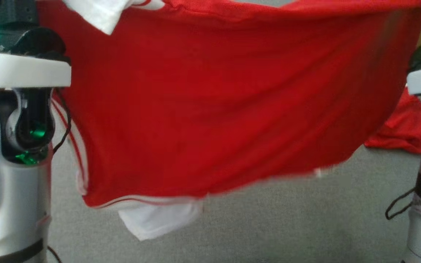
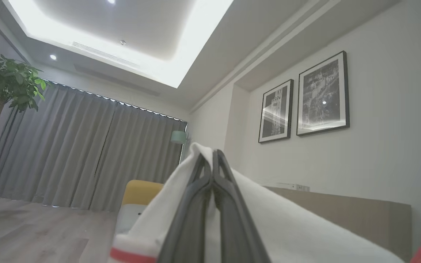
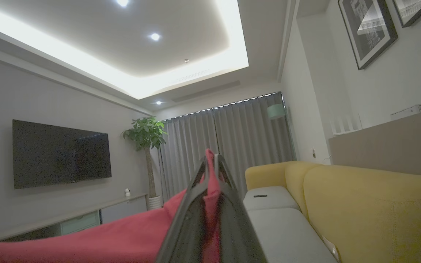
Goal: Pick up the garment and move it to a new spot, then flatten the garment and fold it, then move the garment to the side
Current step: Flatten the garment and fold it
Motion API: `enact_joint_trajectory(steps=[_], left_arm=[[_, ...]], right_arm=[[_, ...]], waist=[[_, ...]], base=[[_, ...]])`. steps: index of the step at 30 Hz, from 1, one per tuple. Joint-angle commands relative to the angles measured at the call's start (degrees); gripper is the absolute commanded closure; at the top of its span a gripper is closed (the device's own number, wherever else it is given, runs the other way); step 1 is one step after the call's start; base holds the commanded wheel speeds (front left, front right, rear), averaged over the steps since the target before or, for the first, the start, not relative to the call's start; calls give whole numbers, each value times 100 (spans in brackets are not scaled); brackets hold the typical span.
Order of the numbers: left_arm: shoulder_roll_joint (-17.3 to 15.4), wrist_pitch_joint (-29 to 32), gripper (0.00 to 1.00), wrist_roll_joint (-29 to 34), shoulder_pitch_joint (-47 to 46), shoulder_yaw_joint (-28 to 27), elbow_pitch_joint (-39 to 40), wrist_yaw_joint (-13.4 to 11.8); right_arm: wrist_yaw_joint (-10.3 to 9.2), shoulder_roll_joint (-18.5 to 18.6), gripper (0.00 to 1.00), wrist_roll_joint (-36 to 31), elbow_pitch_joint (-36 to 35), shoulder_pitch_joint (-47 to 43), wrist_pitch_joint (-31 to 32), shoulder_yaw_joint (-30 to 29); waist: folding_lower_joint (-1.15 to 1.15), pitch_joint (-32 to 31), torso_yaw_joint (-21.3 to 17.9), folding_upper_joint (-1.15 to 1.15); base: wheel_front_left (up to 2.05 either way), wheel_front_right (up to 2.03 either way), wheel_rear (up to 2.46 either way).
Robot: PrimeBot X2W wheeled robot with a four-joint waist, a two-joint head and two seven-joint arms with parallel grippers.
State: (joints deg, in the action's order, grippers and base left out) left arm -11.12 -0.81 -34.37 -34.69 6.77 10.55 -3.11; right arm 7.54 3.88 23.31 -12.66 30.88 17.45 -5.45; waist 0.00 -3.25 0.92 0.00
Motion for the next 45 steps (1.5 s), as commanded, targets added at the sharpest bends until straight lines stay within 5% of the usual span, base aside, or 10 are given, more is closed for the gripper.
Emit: enact_joint_trajectory(steps=[1, 7, 12, 20, 25, 35, 45], left_arm=[[-269, 130, 100, 68, -288, -145, 158, -36], [-513, 523, 100, 66, -715, -89, -403, 38], [-784, 519, 100, 181, -1912, -71, -1505, 325], [-979, -301, 100, 616, -4363, -46, -3669, 600], [-875, -1065, 100, 642, -5070, -44, -4712, 773], [-497, -1416, 100, 592, -3728, 31, -5391, 1038], [-591, -1418, 100, 484, -1319, 545, -4821, 1058]], right_arm=[[-5, -96, 100, 11, -203, 121, 109, 65], [-5, -99, 100, -136, 209, 522, 311, -133], [-5, -100, 100, -470, 1372, 1823, 118, -151], [-5, -98, 100, -1165, 4007, 4736, -1670, -559], [-5, -85, 100, -1045, 5401, 5498, -2556, -694], [-5, 197, 100, -500, 7083, 4605, -3034, -275], [-5, 564, 100, 285, 7302, 3076, -2266, 745]], waist=[[0, 88, -16, 0], [0, 795, -57, 0], [0, 1763, -71, 0], [0, 2700, 30, 0], [0, 2879, 171, 0], [0, 2859, 384, 0], [0, 2207, 393, 0]], base=[[0, 0, 0], [0, 0, 0], [0, 0, 0], [0, 0, 0], [0, 0, 0], [0, 0, 0], [0, 0, 0]])
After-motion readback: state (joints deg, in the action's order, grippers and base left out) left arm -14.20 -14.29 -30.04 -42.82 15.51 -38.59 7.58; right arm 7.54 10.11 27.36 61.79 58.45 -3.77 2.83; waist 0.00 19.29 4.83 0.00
